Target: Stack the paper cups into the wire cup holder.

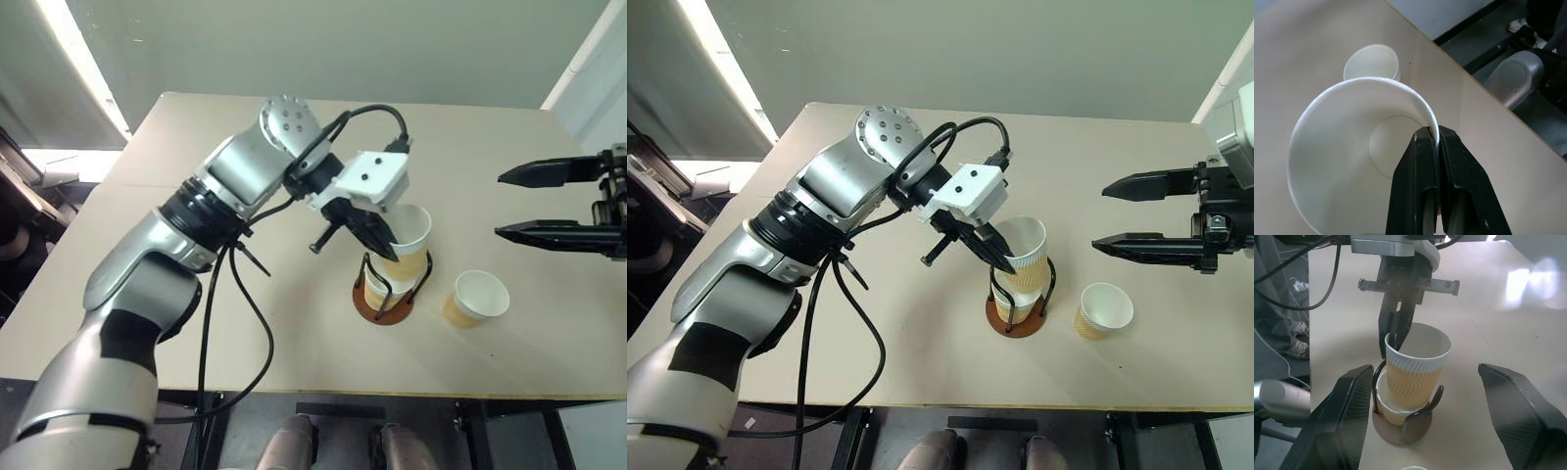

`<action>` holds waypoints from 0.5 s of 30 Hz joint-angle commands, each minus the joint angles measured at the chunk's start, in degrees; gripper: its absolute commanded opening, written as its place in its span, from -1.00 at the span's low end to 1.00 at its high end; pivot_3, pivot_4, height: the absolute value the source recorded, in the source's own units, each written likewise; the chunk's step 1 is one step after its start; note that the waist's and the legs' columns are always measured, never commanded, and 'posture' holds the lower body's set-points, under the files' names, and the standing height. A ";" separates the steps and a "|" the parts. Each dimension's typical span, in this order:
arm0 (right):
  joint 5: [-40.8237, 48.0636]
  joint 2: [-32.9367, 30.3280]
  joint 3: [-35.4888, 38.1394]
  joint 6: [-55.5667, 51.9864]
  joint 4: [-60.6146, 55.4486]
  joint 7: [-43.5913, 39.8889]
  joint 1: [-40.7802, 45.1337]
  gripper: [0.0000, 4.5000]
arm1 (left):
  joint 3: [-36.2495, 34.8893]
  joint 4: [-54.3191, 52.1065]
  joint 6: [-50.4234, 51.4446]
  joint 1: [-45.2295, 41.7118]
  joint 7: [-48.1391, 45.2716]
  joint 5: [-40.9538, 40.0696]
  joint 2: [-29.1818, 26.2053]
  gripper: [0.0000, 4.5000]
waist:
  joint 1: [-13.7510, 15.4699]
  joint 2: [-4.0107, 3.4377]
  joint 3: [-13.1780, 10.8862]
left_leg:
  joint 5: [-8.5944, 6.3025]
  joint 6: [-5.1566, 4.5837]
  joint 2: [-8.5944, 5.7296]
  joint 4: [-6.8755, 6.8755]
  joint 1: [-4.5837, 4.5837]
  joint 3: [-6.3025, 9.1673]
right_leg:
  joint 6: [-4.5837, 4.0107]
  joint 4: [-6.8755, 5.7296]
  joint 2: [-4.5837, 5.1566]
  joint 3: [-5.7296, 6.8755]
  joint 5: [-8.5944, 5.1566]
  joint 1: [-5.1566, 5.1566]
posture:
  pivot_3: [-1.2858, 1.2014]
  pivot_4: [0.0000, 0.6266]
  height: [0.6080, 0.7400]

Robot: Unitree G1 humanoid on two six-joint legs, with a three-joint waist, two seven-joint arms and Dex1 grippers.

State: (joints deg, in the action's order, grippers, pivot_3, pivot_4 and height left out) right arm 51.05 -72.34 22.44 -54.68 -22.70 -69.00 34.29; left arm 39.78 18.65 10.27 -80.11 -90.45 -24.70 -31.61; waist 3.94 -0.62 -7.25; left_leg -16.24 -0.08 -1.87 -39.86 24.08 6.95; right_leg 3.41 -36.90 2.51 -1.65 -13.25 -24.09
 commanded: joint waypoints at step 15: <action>0.86 -2.51 3.29 1.98 -1.06 1.14 -2.12 0.57 | 0.25 4.86 -7.28 1.92 -2.05 8.41 4.49 -0.55 | 0.12 0.00 0.00 | -0.02 -0.04 0.00 -0.11 0.00 -0.02 | 0.04 -0.02 0.00 0.00 0.00 0.04 | 0.03 -0.52 1.00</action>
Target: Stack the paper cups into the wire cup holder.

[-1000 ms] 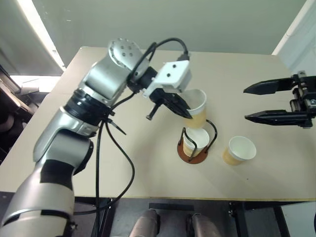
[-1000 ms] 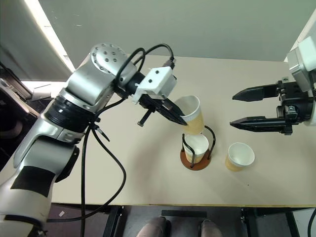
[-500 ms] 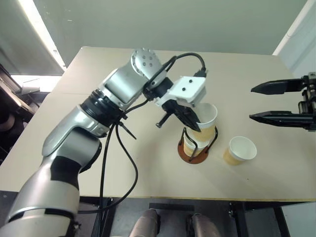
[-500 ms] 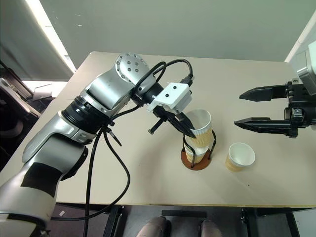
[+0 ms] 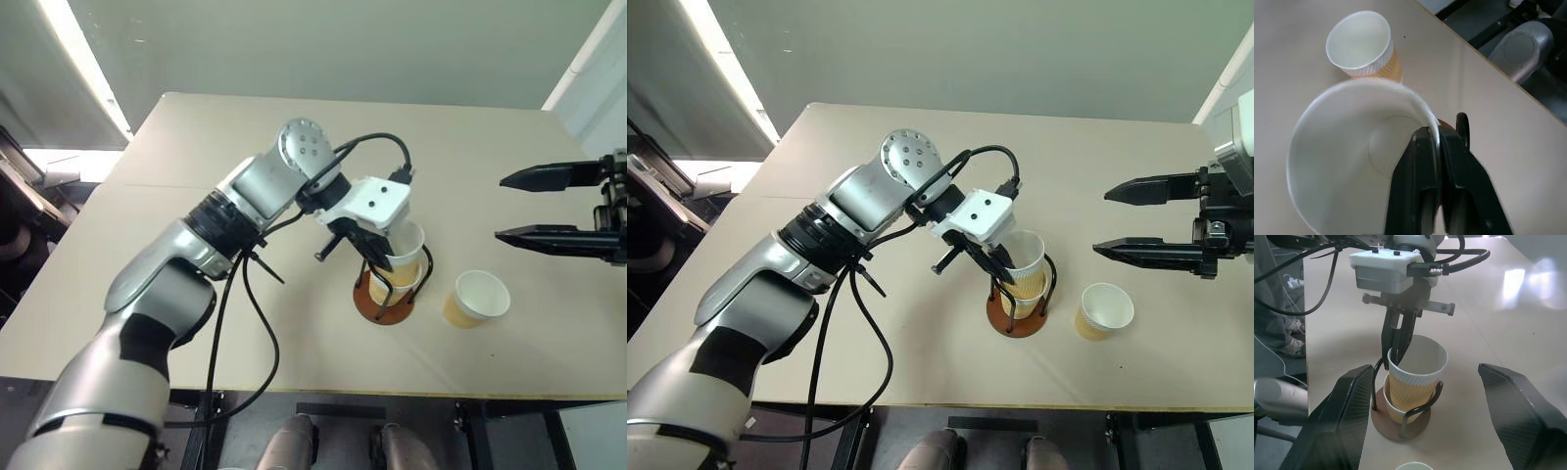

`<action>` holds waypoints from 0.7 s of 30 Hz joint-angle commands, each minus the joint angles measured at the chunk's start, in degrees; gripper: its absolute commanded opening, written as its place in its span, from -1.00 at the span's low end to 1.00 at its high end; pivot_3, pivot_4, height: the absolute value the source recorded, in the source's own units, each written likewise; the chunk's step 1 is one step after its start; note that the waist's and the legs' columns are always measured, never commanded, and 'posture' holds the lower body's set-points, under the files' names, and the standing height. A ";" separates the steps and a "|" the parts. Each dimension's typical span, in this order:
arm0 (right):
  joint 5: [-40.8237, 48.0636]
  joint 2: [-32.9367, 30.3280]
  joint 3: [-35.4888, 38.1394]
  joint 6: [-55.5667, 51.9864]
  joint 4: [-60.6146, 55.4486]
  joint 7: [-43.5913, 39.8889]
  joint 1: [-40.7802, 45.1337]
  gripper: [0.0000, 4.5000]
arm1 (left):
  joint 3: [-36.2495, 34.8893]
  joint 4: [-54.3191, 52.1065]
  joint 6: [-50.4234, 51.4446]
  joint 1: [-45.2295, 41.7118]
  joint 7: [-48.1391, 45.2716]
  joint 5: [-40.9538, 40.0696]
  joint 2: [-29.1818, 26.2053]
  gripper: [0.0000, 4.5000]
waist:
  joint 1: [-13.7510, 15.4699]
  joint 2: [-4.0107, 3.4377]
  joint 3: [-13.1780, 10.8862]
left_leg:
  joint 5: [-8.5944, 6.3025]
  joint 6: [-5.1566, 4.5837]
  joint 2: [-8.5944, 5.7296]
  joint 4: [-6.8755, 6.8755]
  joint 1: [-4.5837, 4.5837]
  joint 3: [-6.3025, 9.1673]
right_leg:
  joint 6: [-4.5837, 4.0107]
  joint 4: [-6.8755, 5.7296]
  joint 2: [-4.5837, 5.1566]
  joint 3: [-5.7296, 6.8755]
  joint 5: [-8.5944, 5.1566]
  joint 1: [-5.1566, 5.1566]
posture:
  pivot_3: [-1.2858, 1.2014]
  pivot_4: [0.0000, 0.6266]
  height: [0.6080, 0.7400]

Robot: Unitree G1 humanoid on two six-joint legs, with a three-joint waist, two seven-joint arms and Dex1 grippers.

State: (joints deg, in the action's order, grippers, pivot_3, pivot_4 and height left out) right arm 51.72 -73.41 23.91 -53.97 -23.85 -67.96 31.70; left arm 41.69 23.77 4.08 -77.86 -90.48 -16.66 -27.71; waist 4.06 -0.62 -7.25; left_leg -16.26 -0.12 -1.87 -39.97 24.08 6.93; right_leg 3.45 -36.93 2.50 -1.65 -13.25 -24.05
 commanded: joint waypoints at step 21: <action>-14.43 -5.99 -2.11 5.88 -8.25 0.35 -20.78 0.57 | -25.08 -8.04 17.93 5.53 -1.10 -4.25 -9.84 0.99 | 0.03 -0.05 0.02 | -0.02 -0.04 0.02 -0.03 -0.02 -0.07 | 0.06 0.03 -0.03 -0.04 -0.02 0.00 | 0.03 -0.52 1.00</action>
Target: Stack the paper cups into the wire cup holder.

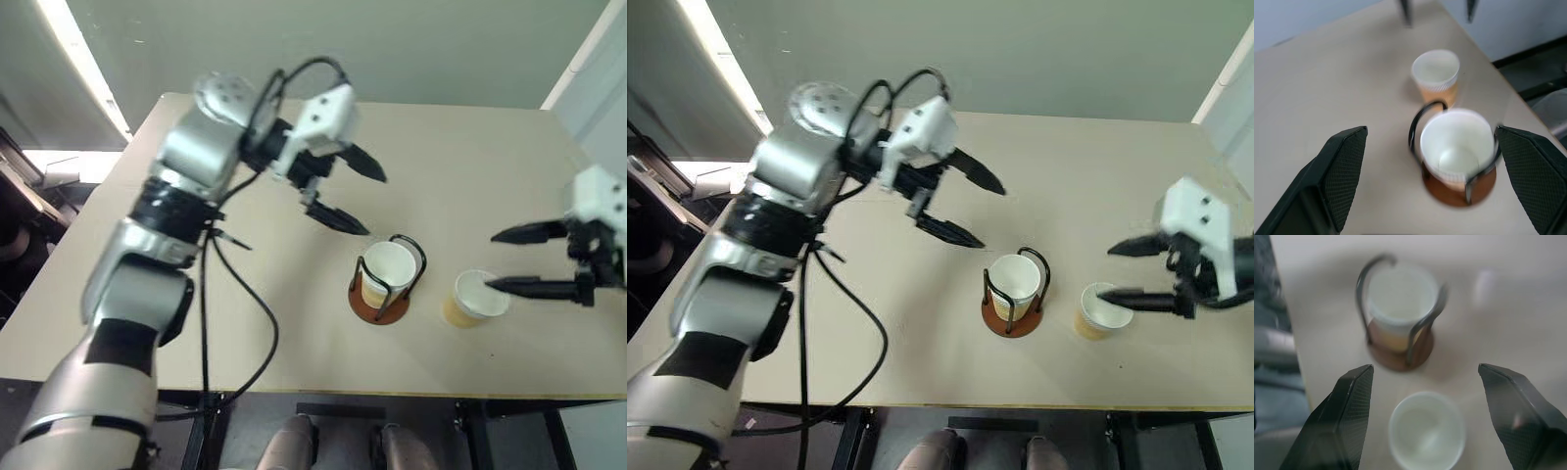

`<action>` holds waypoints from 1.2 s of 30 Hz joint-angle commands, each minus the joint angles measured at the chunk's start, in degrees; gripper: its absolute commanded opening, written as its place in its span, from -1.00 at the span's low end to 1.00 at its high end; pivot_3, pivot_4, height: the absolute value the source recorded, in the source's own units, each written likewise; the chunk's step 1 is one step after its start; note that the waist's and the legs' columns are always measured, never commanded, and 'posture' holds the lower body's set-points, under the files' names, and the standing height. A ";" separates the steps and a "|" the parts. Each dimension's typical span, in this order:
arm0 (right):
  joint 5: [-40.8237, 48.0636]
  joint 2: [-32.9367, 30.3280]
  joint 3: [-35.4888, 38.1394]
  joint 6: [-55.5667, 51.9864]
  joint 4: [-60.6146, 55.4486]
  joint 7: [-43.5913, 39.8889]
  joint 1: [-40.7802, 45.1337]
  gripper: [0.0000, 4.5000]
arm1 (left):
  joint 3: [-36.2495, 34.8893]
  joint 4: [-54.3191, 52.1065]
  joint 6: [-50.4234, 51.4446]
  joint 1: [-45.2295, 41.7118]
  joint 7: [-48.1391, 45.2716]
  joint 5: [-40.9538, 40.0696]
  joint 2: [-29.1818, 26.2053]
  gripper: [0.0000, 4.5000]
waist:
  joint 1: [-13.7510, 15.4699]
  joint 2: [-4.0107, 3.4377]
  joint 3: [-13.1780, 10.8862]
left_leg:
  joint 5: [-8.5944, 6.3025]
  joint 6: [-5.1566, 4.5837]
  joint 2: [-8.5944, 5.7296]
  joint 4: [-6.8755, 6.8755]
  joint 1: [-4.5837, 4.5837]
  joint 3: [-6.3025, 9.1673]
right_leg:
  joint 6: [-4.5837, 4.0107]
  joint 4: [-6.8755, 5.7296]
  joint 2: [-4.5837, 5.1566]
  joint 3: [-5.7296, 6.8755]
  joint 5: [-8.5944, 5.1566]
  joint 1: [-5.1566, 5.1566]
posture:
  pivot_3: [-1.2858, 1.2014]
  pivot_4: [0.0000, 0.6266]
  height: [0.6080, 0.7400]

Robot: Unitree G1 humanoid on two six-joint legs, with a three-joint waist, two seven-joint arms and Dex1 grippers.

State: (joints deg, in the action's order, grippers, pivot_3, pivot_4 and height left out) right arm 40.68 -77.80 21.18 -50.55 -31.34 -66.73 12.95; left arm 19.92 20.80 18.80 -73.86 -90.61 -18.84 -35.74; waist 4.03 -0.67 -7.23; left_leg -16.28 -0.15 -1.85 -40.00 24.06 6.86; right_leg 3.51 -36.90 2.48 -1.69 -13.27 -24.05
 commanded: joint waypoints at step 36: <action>-26.98 2.31 -27.61 21.08 9.22 -5.53 5.76 0.99 | -14.08 -26.18 18.45 19.22 7.43 -8.72 -16.64 1.00 | -0.81 0.03 0.01 | -0.01 -0.06 -0.01 -0.09 -0.21 -0.02 | 0.06 0.09 0.00 -0.06 0.04 0.11 | 0.03 -0.52 1.00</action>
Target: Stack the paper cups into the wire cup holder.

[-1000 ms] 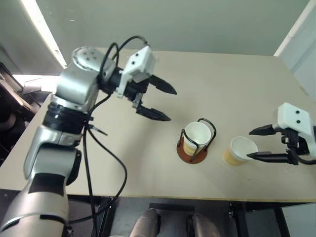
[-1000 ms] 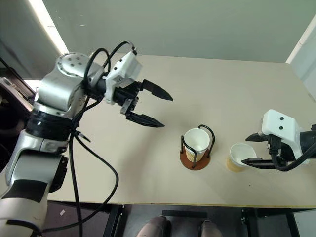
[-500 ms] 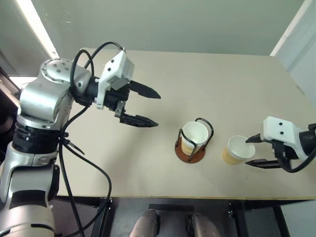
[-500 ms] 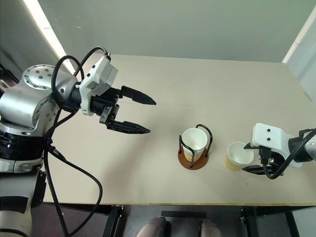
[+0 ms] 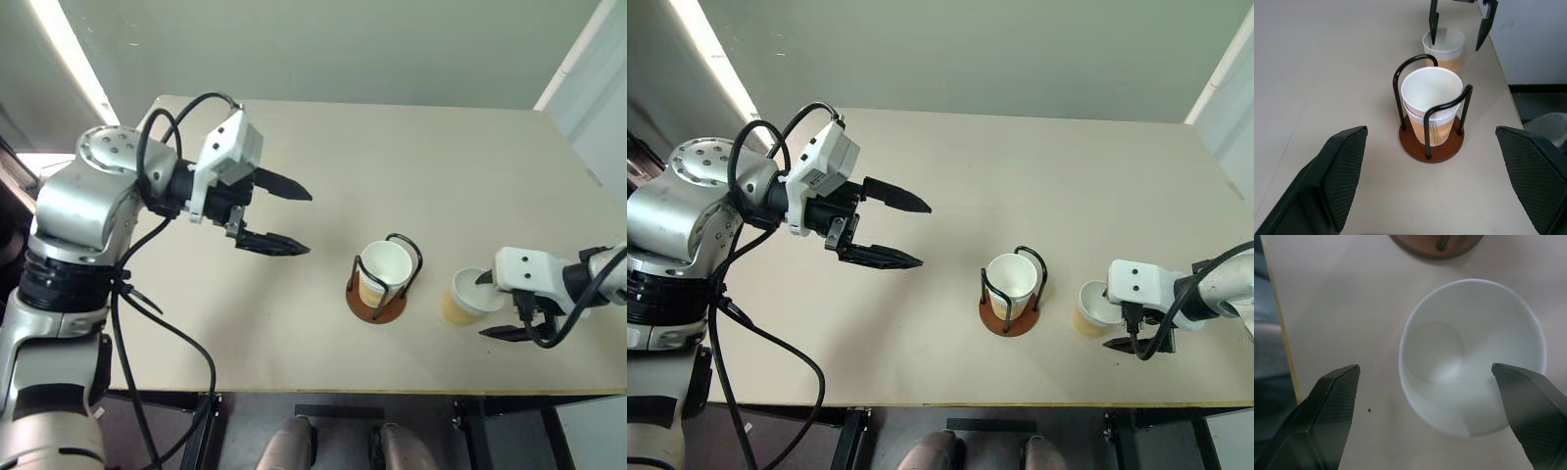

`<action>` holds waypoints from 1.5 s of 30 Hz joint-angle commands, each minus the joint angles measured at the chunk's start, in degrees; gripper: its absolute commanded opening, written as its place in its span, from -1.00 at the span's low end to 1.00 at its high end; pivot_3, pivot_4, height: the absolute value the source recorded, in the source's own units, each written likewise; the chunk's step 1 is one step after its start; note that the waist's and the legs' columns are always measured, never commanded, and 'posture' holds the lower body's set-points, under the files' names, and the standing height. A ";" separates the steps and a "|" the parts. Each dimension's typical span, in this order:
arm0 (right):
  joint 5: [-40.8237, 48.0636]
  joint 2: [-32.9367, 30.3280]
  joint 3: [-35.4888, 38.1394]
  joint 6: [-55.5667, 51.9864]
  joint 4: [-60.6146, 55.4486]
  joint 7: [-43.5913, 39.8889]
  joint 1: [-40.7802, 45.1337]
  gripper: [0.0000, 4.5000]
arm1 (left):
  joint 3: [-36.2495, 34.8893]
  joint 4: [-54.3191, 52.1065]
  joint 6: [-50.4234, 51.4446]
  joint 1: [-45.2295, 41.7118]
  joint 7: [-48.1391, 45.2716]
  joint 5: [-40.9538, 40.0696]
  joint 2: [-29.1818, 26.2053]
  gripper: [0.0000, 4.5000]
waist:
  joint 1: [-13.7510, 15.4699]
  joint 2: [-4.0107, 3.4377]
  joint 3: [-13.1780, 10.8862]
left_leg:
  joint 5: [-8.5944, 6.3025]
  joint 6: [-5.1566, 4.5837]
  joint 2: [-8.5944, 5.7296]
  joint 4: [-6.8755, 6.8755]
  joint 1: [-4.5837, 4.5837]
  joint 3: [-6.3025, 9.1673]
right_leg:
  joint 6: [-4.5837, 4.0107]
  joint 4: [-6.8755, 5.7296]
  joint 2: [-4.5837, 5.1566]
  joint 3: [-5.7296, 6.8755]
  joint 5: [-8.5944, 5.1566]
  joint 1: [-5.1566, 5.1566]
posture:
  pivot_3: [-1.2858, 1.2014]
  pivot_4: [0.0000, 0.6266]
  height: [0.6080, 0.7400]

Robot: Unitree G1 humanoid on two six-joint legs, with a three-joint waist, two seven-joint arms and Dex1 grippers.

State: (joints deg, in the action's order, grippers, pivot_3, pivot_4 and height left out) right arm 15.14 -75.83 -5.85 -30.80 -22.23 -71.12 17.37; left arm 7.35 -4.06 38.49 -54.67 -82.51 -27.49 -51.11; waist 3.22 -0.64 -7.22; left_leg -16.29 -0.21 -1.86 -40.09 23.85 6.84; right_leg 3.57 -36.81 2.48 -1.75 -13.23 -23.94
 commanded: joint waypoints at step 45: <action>3.91 14.55 -8.96 -8.65 1.11 -17.45 49.51 -0.98 | -0.98 1.74 -6.35 1.99 -4.41 1.96 -3.78 1.00 | -0.50 -0.01 -0.02 | 0.00 0.03 -0.03 0.11 0.15 0.22 | -0.21 0.08 -0.01 0.14 -0.12 -0.14 | 0.03 -0.52 1.00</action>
State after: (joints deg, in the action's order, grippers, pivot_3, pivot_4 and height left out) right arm 18.40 -61.06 -15.26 -39.04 -19.36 -88.34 66.32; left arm 7.16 -2.05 32.52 -51.38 -86.94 -25.55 -54.79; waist 2.71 -0.65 -7.23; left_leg -16.28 -0.17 -1.88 -39.96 23.99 7.07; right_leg 3.34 -36.75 2.46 -1.61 -13.36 -24.08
